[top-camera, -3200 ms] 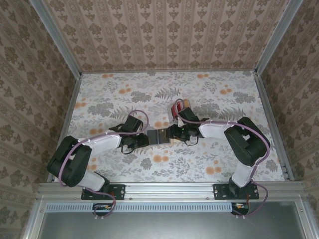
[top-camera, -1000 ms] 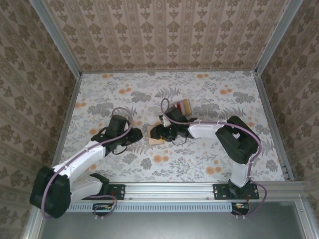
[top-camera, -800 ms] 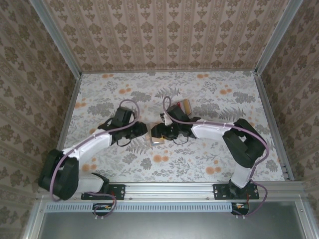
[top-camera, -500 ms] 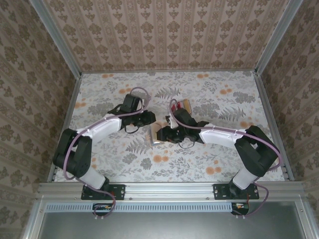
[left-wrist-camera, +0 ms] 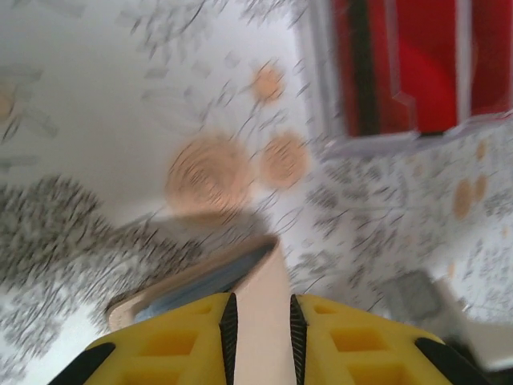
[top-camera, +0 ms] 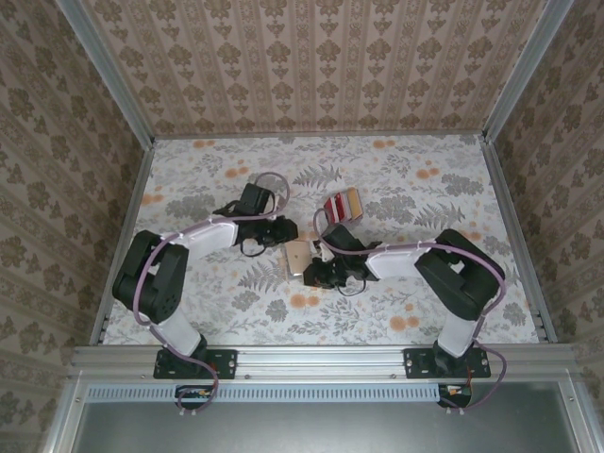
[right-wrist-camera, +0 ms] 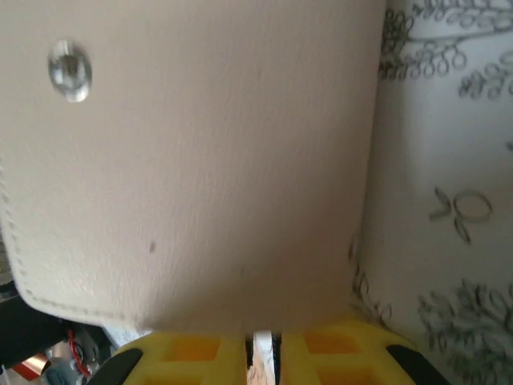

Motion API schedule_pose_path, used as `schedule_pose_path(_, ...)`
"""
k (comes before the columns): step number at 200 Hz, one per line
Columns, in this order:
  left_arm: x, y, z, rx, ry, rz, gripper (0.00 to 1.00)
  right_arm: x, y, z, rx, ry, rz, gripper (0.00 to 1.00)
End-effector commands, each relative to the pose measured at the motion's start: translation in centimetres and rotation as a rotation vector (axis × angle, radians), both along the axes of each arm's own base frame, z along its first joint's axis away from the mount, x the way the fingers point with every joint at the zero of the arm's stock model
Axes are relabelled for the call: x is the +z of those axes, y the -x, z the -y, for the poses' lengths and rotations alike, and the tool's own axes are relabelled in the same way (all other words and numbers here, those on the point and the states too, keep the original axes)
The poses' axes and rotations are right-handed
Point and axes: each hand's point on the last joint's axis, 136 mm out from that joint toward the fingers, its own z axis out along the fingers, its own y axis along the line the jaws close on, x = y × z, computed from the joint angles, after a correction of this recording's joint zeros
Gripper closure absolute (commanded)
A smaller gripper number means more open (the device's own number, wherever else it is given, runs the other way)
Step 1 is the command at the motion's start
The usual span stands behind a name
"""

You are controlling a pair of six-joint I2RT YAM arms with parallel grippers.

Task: Put the credit cards into the card holder
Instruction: Rotate the card holder at the center of the table.

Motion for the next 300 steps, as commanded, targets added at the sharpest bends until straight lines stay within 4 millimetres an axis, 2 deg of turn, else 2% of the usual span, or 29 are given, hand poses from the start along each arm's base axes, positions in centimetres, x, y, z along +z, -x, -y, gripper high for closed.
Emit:
schedule_pose_path(1,0.1,1.3,-1.6,-0.002,-0.027,0.017,0.72,1.1,-3.0,-1.3,-0.02,-0.017,0.077,0.82)
schedule_pose_path(35,-0.8,3.2,-4.0,0.039,-0.065,0.007,0.73,1.7,-6.0,-0.5,-0.027,0.051,0.13,0.82)
schedule_pose_path(72,-1.2,5.0,-4.6,0.067,-0.047,-0.006,0.73,2.0,-9.0,0.1,-0.029,0.075,0.148,0.81)
schedule_pose_path(118,-1.2,6.1,-3.3,0.088,0.008,-0.006,0.73,1.4,-9.4,-2.4,0.055,0.036,0.085,0.79)
schedule_pose_path(142,0.6,5.8,-3.1,0.085,0.007,0.024,0.73,1.9,-9.0,-1.7,0.048,0.05,0.102,0.78)
schedule_pose_path(167,4.5,5.0,-4.3,0.096,-0.031,0.115,0.72,3.3,-8.6,0.1,0.036,0.086,0.142,0.76)
schedule_pose_path(184,7.0,4.1,-5.3,0.107,-0.057,0.189,0.7,4.3,-8.2,1.5,0.022,0.115,0.17,0.69)
schedule_pose_path(207,8.5,2.3,-5.9,0.094,-0.085,0.22,0.69,5.2,-7.3,2.2,0.006,0.106,0.187,0.68)
schedule_pose_path(241,7.6,-0.7,-3.7,0.007,-0.081,0.185,0.7,5.5,-4.6,1.2,0.031,0.072,0.181,0.68)
schedule_pose_path(275,5.3,-4.3,-1.5,-0.048,-0.088,0.144,0.72,5.3,-1.5,-1.8,0.095,0.02,0.178,0.68)
schedule_pose_path(300,3.2,-6.0,-0.2,-0.069,-0.09,0.09,0.73,4.7,-0.3,-3.8,0.112,-0.018,0.164,0.68)
